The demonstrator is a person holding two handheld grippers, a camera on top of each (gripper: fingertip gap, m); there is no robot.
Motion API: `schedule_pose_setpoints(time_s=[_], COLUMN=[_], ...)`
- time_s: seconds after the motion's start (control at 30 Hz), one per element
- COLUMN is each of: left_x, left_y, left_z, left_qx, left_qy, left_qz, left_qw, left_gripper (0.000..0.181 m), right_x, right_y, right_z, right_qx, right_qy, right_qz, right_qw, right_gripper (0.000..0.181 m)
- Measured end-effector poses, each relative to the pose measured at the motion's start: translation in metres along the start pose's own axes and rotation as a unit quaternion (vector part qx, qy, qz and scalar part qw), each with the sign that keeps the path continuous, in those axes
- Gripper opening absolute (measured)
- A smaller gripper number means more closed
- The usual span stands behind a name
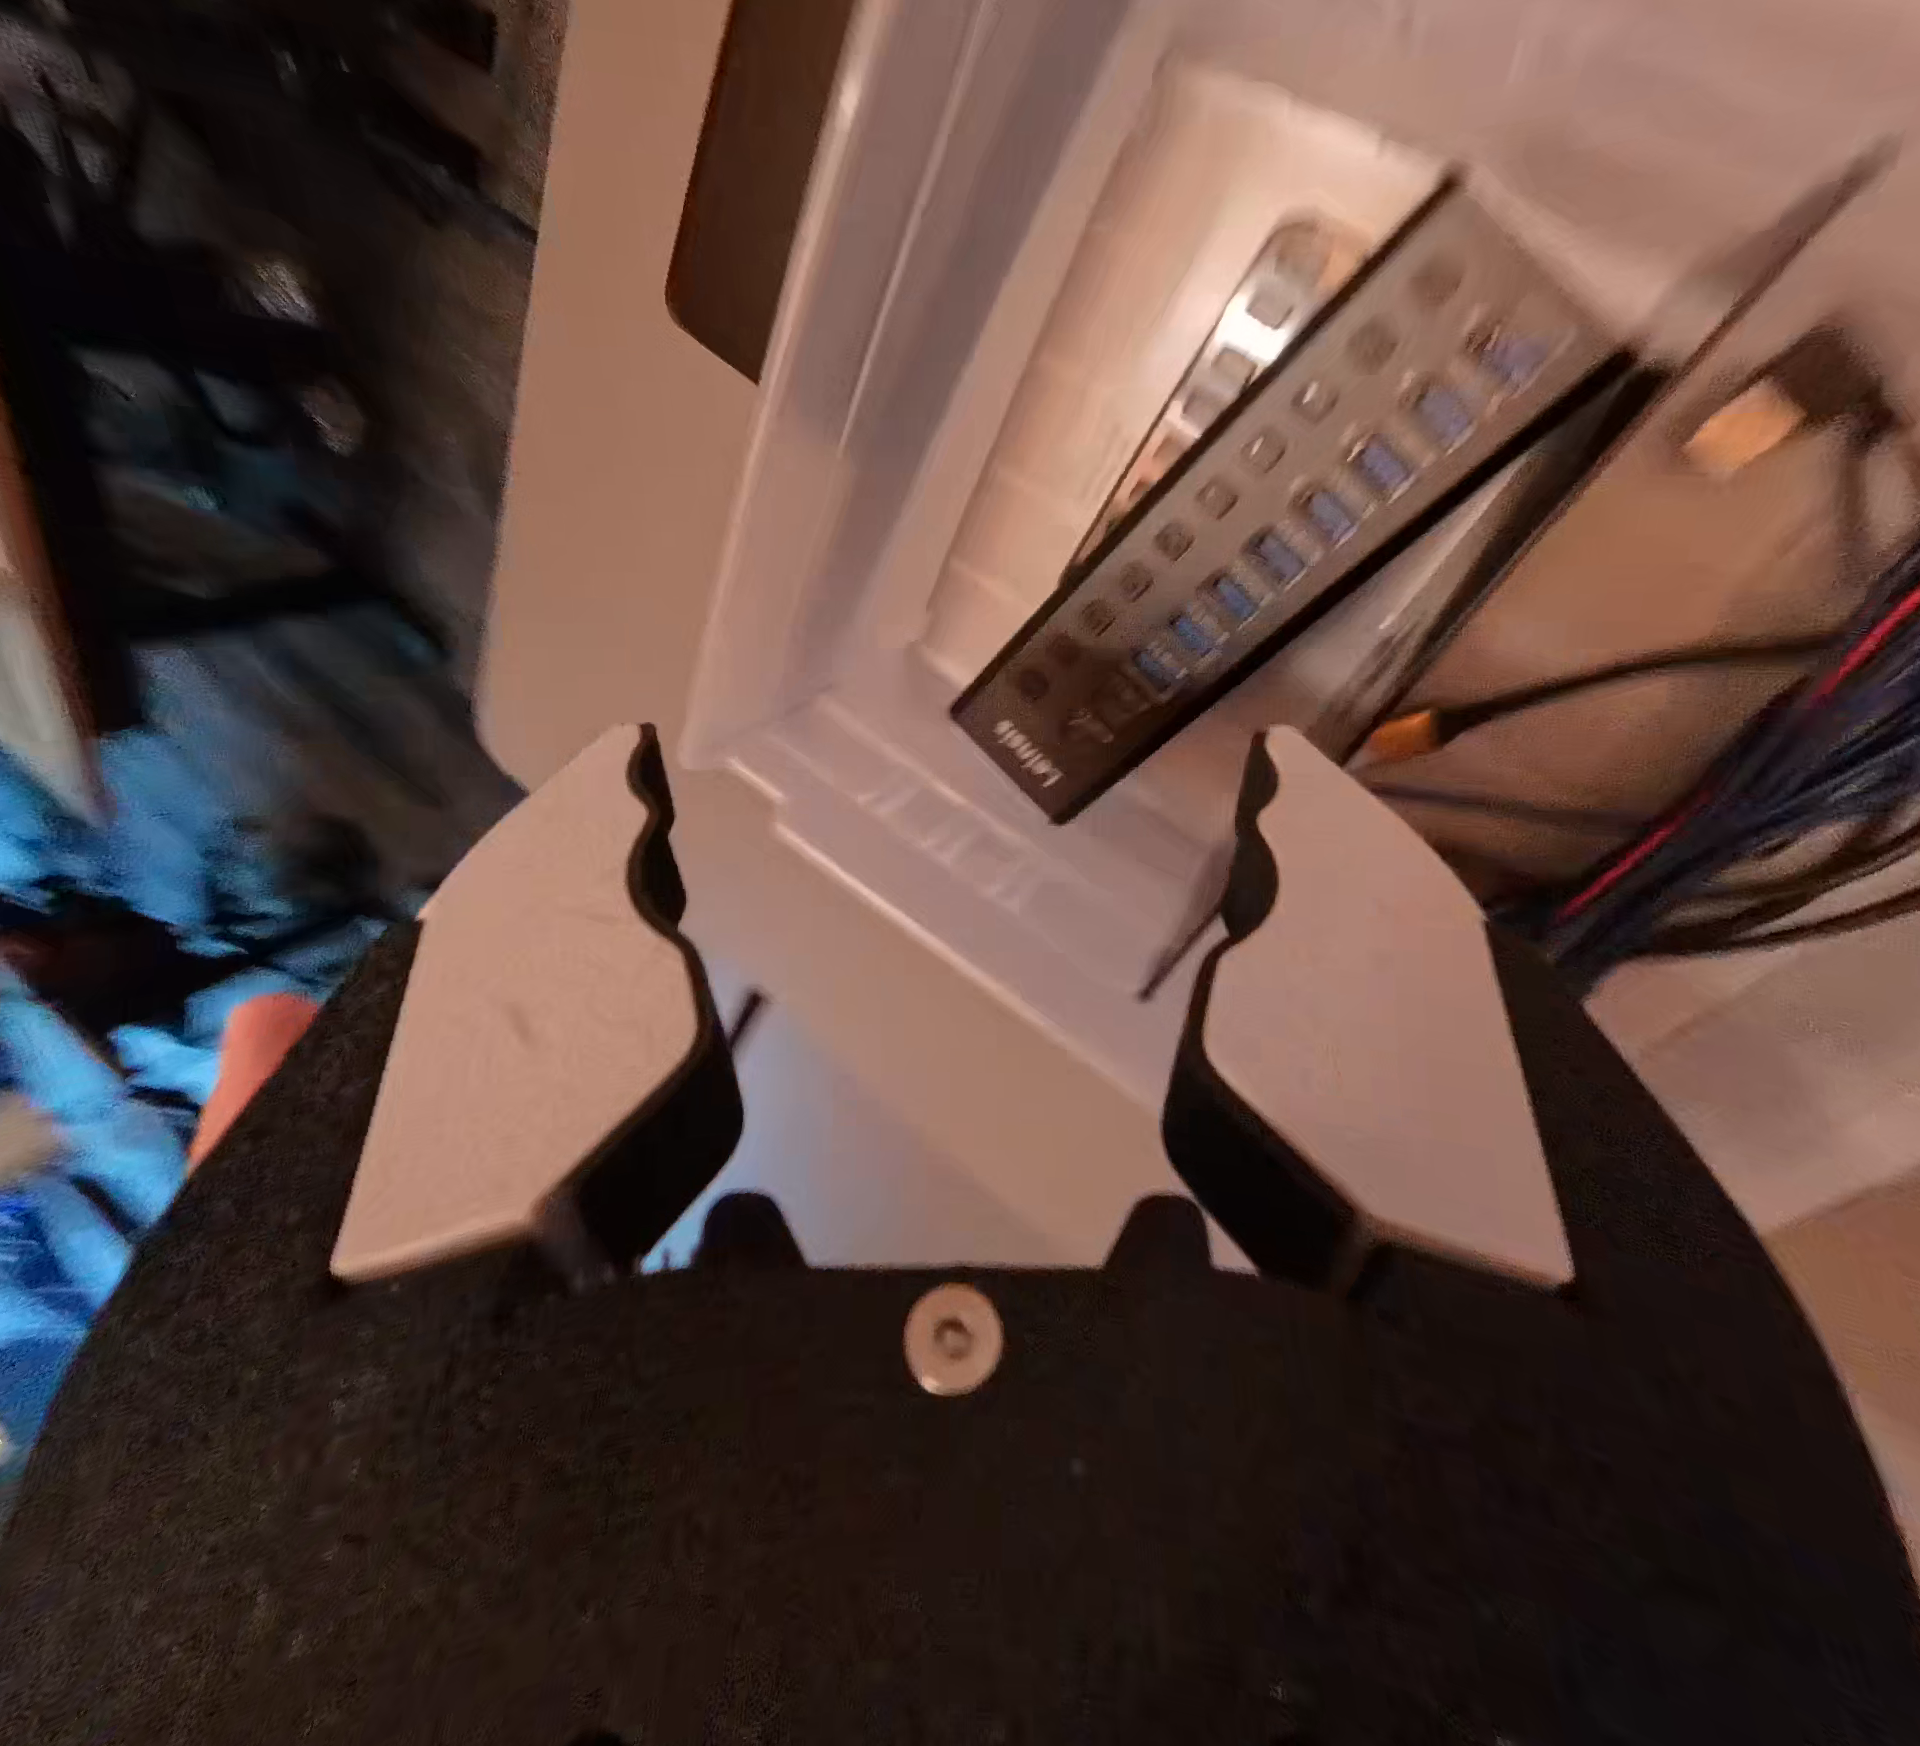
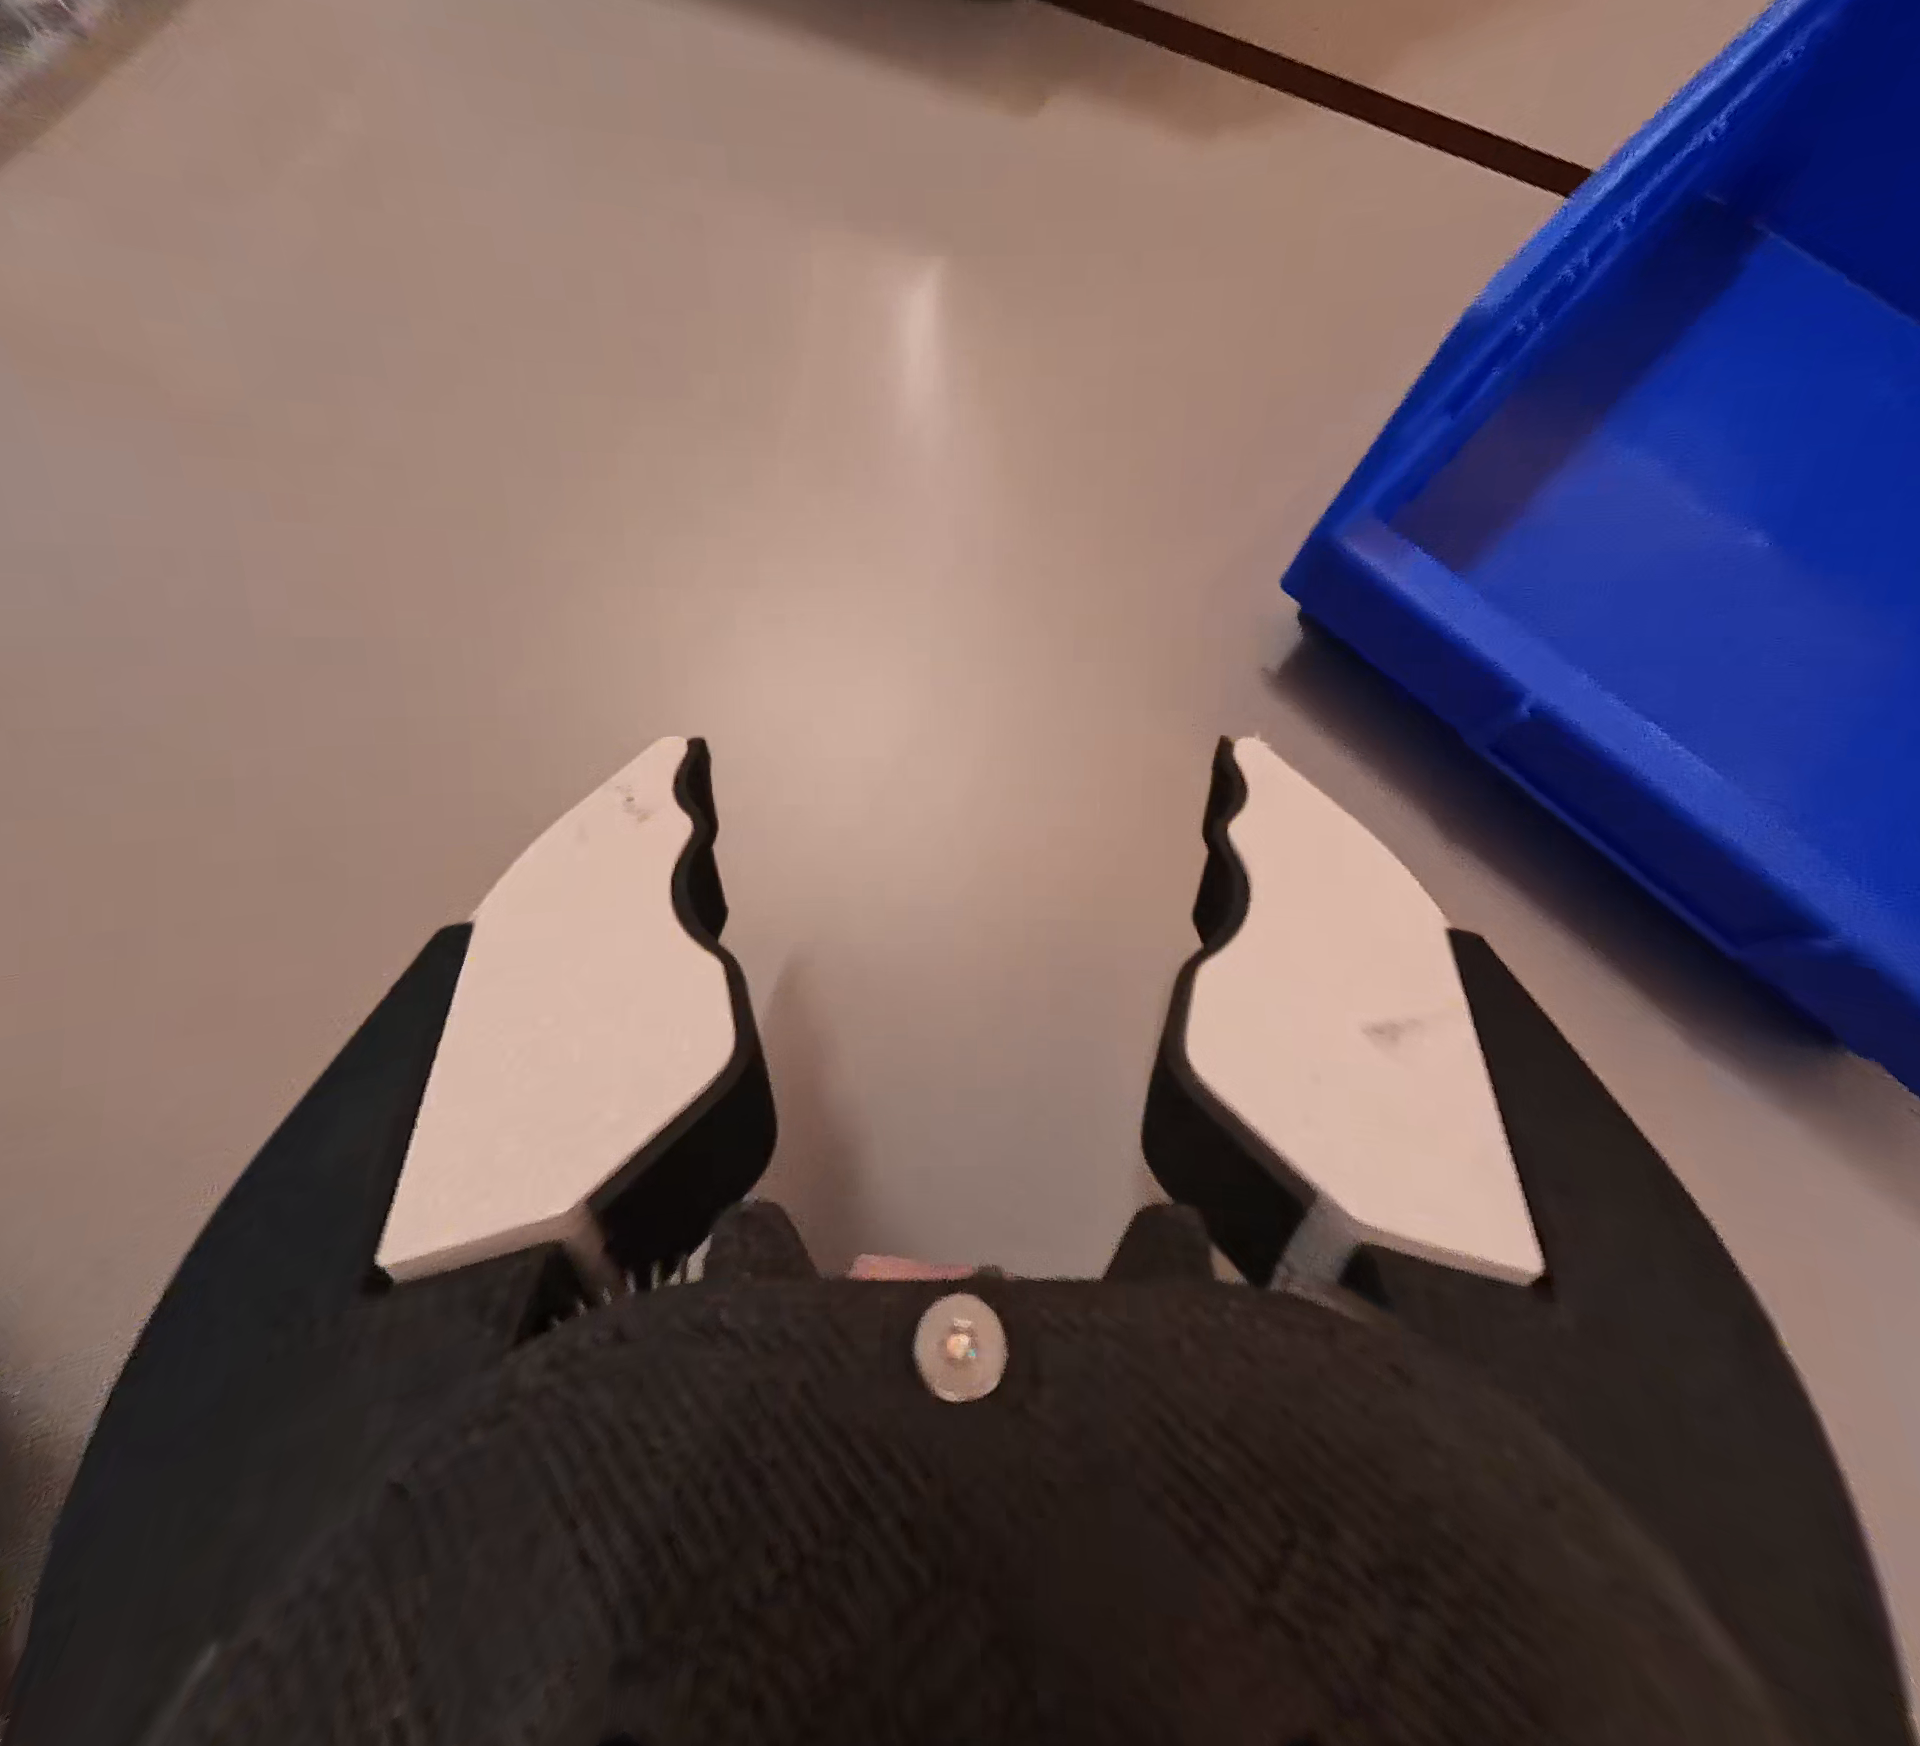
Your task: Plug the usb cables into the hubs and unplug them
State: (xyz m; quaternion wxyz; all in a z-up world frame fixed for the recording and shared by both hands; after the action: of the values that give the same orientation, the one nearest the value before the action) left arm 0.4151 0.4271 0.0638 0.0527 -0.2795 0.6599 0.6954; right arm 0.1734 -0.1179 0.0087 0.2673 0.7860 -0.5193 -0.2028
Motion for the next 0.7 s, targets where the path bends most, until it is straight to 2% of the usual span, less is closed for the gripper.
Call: schedule_pose_setpoints(time_s=[0.1, 0.2, 0.3, 0.37, 0.47, 0.53, 0.7], left_x=[0.009, 0.018, 0.021, 0.031, 0.043, 0.046, 0.050], left_y=[-0.015, -0.031, -0.052, -0.062, -0.075, -0.082, -0.096], left_z=[-0.001, -0.003, 0.000, -0.001, -0.004, 0.000, 0.004], left_qx=[-0.003, -0.022, -0.070, -0.068, -0.054, -0.054, -0.065], left_qy=[-0.113, -0.159, -0.222, -0.249, -0.250, -0.246, -0.216], left_qz=[0.049, 0.088, 0.085, 0.110, 0.150, 0.175, 0.193], left_qw=[0.992, 0.983, 0.969, 0.960, 0.955, 0.952, 0.955], left_gripper=[0.098, 0.095, 0.096, 0.087, 0.062, 0.057, 0.064], right_x=[0.001, 0.000, 0.000, 0.001, 0.000, -0.002, -0.009], right_y=[0.003, 0.005, 0.004, 0.003, 0.000, -0.003, -0.011], right_z=[0.008, 0.013, 0.020, 0.023, 0.024, 0.022, 0.019], right_qx=[0.000, 0.007, -0.002, -0.010, -0.015, -0.014, -0.021], right_qy=[-0.008, -0.023, -0.024, -0.023, -0.026, -0.028, -0.021], right_qz=[-0.002, -0.009, -0.007, -0.003, -0.006, -0.010, -0.017], right_qw=[1.000, 1.000, 1.000, 1.000, 1.000, 0.999, 0.999], right_gripper=[0.091, 0.092, 0.092, 0.093, 0.093, 0.093, 0.093])
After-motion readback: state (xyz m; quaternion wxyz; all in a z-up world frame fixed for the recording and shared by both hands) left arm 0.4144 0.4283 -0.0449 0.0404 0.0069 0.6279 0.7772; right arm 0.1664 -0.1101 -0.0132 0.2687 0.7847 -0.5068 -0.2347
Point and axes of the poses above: each gripper's, where its closed fingertips meet, y back along the fingers, z out of its underside, x = y × z across the jaws, the point moved 3 cm from there along y, back along the fingers, and after that the axes turned 7 degrees about -y, right-handed, at the moved point
